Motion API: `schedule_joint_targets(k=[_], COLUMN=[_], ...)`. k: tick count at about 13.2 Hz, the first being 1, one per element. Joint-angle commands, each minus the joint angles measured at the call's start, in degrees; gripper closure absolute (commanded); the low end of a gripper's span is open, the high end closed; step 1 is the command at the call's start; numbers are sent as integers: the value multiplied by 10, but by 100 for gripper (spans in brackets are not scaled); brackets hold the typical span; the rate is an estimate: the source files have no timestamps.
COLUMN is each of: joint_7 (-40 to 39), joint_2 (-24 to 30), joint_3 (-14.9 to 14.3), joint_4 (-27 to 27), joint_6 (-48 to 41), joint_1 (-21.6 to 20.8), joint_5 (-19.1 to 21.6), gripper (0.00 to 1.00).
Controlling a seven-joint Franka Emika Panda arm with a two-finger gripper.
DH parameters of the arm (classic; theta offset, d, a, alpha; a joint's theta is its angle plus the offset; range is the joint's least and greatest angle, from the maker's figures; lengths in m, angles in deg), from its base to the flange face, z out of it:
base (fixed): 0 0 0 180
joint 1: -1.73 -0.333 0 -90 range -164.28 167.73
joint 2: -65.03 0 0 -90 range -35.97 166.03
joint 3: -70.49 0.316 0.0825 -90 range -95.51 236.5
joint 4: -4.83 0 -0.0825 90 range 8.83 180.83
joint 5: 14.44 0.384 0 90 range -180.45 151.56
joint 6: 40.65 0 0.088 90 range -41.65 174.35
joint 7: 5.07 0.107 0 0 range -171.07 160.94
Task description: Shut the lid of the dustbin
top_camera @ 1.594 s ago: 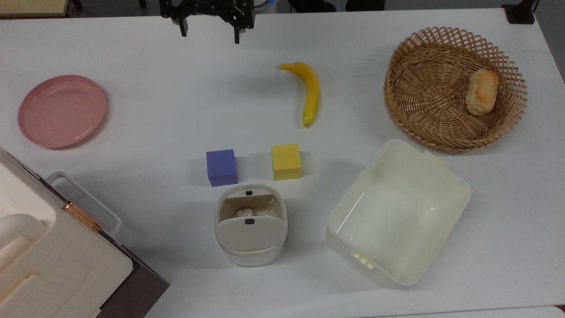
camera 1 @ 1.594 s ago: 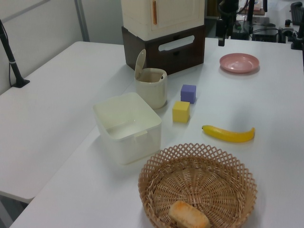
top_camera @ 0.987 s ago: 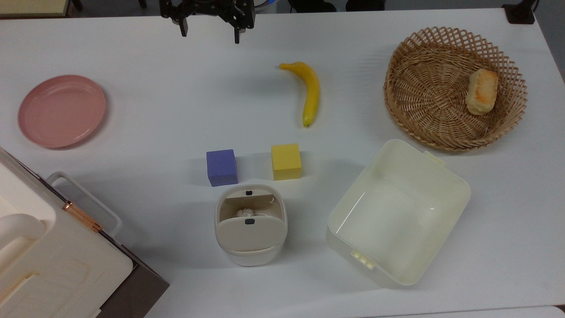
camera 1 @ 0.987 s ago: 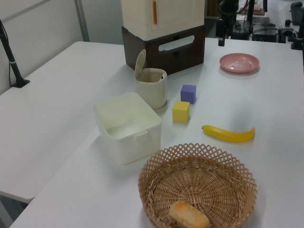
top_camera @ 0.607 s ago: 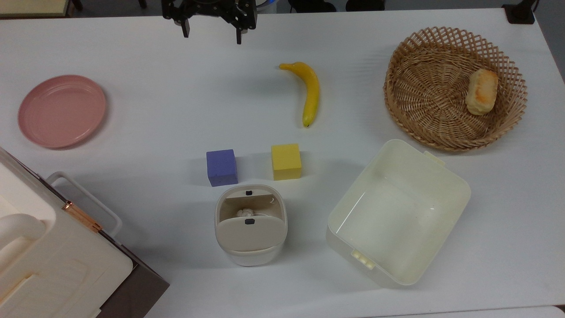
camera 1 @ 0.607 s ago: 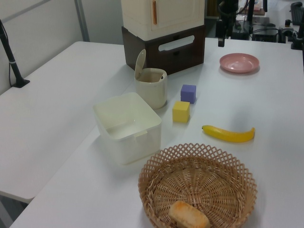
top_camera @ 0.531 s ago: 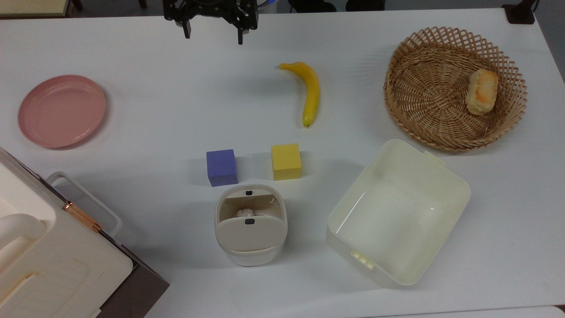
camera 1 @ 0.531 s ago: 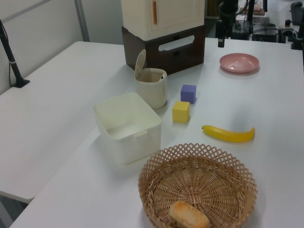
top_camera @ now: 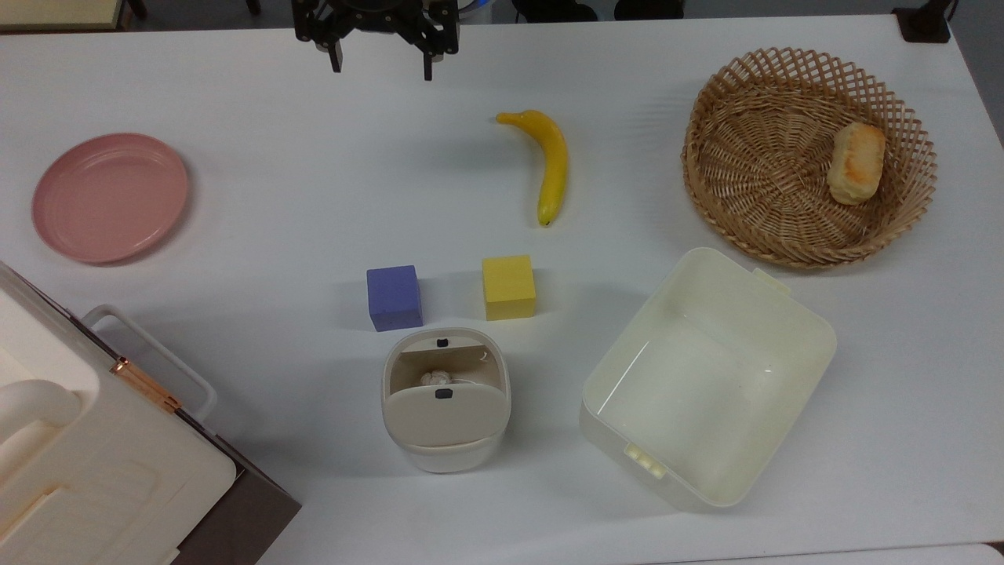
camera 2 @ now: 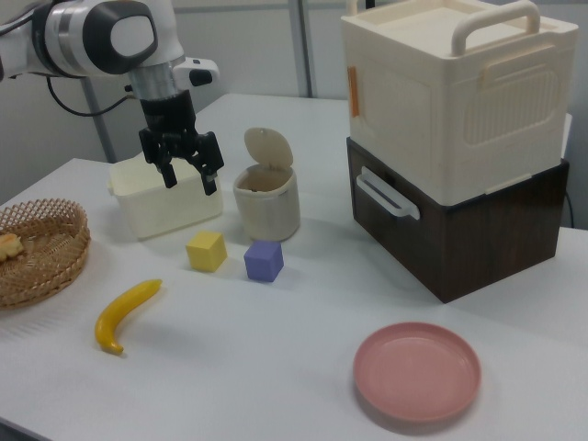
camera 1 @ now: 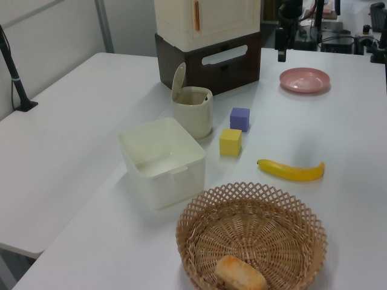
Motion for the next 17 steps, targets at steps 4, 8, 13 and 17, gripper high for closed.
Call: schedule_joint_targets(k=[4,8,13,17], joint_7=[-14,-20,-27,-33], joint_2=[3,2,-28,-48], joint_3=[-2,-2,-1,0], joint_4=[7,6,-44,-66], joint_6=[4,5,85,192], joint_1=[-2,-1,-1,-11], joint_5=[11,11,17,31], gripper=[100,100,100,100])
